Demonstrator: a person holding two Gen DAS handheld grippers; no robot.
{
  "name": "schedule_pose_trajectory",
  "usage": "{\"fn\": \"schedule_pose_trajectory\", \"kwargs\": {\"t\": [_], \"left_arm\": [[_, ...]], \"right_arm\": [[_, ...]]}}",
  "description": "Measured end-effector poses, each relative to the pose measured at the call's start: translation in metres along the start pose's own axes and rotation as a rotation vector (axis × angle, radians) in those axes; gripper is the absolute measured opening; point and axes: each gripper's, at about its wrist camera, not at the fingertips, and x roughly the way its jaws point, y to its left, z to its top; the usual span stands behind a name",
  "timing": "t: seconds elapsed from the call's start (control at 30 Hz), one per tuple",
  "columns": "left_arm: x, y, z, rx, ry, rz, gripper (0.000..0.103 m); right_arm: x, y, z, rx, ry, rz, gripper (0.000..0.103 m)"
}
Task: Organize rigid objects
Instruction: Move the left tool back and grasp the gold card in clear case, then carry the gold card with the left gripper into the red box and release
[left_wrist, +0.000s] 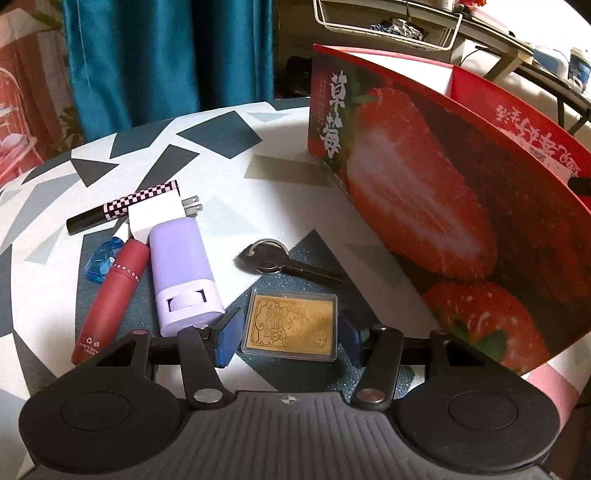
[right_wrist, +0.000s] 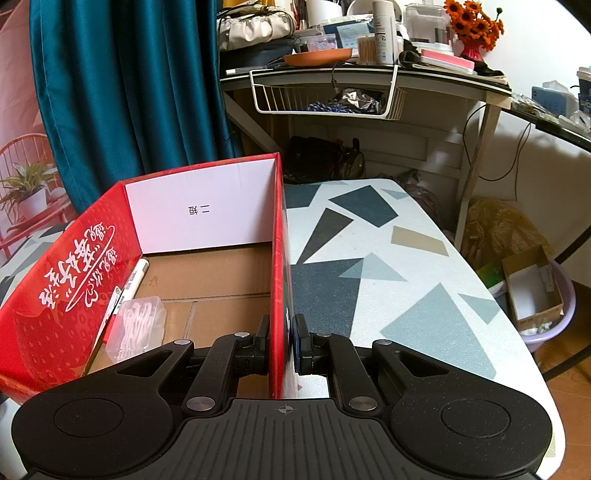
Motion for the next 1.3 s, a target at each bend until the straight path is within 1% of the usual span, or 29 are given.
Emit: {"fn": "schedule_pose_trajectory", "kwargs": {"t": [0.27, 0.4, 0.63, 0.77, 0.87, 0.93, 1.1, 1.3], "left_arm": [[0.001, 0.0, 0.002, 0.001, -0.001, 0.008, 0.058], [-0.001, 0.003, 0.003, -0.024, 0.0, 0.004, 0.058], [-0.015, 0.005, 0.007, -0.03, -0.041, -0.01, 0.058], [-0.024, 0.003, 0.015, -0.009, -0.068, -0.017, 0.058], [-0.03, 0.002, 0.025, 0.006, -0.092, -0.032, 0.058], [-0.036, 0.0, 0.034, 0.034, -0.113, -0.041, 0.058], [-0.054, -0.007, 0.067, 0.093, -0.194, -0.049, 0.058], [-0.067, -0.023, 0.101, 0.134, -0.269, -0.096, 0.058]], "right_arm": [[0.0, 0.0, 0.0, 0.002, 0.0, 0.001, 0.01], [0.0, 0.0, 0.0, 0.001, 0.001, 0.0, 0.01], [0.0, 0.0, 0.0, 0.003, 0.001, 0.0, 0.01], [0.0, -0.002, 0.0, 0.022, 0.003, 0.005, 0.01], [0.0, -0.001, 0.0, 0.017, 0.006, 0.003, 0.01], [0.0, 0.0, 0.0, 0.013, 0.008, 0.002, 0.01], [0.0, 0.0, 0.0, 0.017, 0.007, 0.002, 0.01], [0.001, 0.0, 0.001, 0.015, 0.009, 0.001, 0.01]]}}
